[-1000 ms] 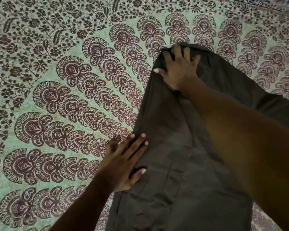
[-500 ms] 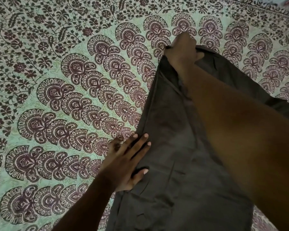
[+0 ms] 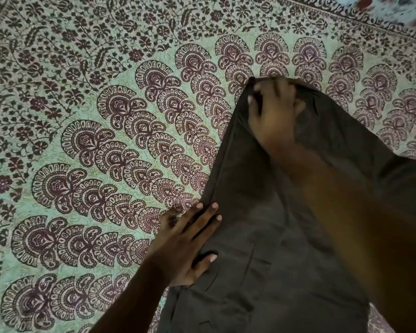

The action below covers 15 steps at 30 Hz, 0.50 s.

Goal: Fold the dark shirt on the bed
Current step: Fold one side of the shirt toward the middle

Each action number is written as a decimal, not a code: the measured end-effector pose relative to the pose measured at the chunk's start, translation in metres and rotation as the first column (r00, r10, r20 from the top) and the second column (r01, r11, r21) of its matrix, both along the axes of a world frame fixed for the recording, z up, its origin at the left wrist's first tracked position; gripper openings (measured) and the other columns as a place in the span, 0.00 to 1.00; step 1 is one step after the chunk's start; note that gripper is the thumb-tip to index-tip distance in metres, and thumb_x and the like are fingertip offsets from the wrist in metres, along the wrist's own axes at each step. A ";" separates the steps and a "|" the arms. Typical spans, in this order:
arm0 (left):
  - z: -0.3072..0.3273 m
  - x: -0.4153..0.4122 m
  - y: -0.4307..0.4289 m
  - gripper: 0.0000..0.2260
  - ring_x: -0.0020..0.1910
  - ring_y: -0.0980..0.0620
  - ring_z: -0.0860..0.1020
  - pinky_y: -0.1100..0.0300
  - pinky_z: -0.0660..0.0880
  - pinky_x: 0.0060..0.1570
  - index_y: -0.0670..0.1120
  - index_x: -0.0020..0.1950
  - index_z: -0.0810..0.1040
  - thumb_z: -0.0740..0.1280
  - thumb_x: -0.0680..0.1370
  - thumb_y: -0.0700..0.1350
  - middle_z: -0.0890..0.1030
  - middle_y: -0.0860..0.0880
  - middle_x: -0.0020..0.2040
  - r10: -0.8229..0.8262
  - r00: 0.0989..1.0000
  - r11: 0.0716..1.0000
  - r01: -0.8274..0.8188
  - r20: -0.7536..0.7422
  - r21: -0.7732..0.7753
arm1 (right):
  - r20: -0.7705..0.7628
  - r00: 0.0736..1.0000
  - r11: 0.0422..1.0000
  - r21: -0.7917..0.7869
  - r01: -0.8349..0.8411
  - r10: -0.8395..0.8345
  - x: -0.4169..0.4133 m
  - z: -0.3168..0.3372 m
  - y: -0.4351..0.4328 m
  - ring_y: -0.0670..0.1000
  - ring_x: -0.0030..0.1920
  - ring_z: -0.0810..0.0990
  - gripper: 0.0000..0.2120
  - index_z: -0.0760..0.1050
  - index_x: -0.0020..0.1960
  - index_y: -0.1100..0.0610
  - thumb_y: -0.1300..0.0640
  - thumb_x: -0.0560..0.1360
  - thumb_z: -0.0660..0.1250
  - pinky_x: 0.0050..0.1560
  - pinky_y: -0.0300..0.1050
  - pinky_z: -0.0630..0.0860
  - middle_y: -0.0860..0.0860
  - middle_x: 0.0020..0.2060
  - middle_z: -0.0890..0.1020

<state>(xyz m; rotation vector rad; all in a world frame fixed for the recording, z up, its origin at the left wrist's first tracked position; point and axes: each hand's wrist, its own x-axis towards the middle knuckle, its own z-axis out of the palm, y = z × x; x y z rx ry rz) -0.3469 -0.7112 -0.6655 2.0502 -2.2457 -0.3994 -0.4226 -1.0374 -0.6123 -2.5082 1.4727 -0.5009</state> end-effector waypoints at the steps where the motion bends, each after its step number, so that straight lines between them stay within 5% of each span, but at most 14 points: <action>1: -0.001 0.000 0.000 0.37 0.79 0.45 0.64 0.37 0.66 0.63 0.51 0.82 0.62 0.61 0.77 0.67 0.55 0.51 0.85 0.002 1.000 1.000 -0.002 -0.003 -0.005 | -0.036 0.993 0.992 -0.047 -0.115 0.114 -0.011 -0.006 0.020 0.61 0.61 0.74 0.14 0.77 0.61 0.55 0.49 0.80 0.63 0.57 0.57 0.66 0.57 0.60 0.77; 5: -0.006 -0.001 0.002 0.37 0.80 0.46 0.63 0.38 0.65 0.63 0.52 0.82 0.62 0.61 0.77 0.67 0.54 0.51 0.85 0.002 1.000 0.999 -0.003 -0.006 -0.037 | -0.265 0.819 0.847 -0.016 -0.532 0.509 -0.043 -0.032 0.046 0.59 0.67 0.76 0.20 0.76 0.70 0.55 0.46 0.83 0.61 0.58 0.56 0.69 0.54 0.67 0.77; 11: -0.008 -0.001 0.002 0.37 0.80 0.46 0.63 0.39 0.63 0.63 0.52 0.83 0.61 0.60 0.77 0.68 0.54 0.52 0.85 0.005 1.000 0.999 -0.005 0.008 -0.042 | -0.377 0.892 0.968 0.123 -0.218 0.249 -0.018 -0.027 0.003 0.58 0.80 0.57 0.29 0.61 0.81 0.46 0.37 0.83 0.54 0.67 0.66 0.60 0.50 0.82 0.58; 15: 0.005 -0.001 0.003 0.36 0.78 0.45 0.66 0.39 0.65 0.63 0.52 0.82 0.63 0.60 0.78 0.67 0.56 0.52 0.85 0.006 1.000 1.000 -0.006 0.004 -0.004 | -0.331 0.915 0.973 0.065 -0.223 0.232 -0.026 -0.010 0.076 0.57 0.79 0.59 0.28 0.64 0.80 0.52 0.43 0.83 0.56 0.68 0.62 0.60 0.52 0.82 0.59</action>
